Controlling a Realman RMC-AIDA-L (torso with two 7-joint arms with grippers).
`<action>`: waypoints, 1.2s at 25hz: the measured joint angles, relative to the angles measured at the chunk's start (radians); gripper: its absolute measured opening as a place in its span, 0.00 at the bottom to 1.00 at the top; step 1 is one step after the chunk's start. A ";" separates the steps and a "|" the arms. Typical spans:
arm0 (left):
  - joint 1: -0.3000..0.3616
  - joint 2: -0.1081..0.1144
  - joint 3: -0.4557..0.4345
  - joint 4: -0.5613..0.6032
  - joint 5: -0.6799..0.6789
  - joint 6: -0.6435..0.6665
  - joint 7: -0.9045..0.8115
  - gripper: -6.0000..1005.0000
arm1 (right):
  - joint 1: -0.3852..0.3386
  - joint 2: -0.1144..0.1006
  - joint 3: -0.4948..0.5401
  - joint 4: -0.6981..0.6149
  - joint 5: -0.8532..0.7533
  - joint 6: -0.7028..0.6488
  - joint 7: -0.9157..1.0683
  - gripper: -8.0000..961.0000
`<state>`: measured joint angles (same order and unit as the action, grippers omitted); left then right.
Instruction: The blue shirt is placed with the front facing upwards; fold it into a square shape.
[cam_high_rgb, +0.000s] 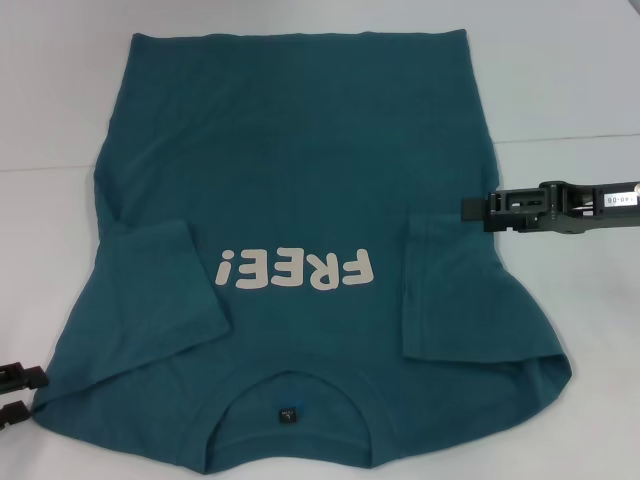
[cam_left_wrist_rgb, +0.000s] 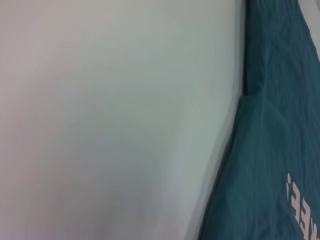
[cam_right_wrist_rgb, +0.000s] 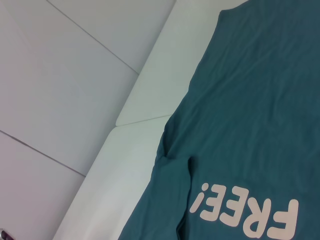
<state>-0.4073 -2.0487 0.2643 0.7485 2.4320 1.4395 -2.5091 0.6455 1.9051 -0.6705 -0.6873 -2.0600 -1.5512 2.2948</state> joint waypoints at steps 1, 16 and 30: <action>0.000 0.000 -0.002 0.000 0.000 -0.001 0.000 0.58 | 0.000 0.000 0.000 0.000 0.000 0.000 0.000 0.79; 0.006 0.001 -0.017 0.000 -0.004 -0.008 -0.015 0.58 | -0.001 0.000 0.000 0.000 0.003 0.000 0.000 0.79; -0.015 0.002 0.001 -0.025 -0.005 -0.003 -0.006 0.58 | -0.004 0.000 0.000 0.000 0.005 0.002 0.000 0.79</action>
<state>-0.4227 -2.0466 0.2650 0.7237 2.4273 1.4367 -2.5153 0.6412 1.9052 -0.6702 -0.6873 -2.0548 -1.5491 2.2948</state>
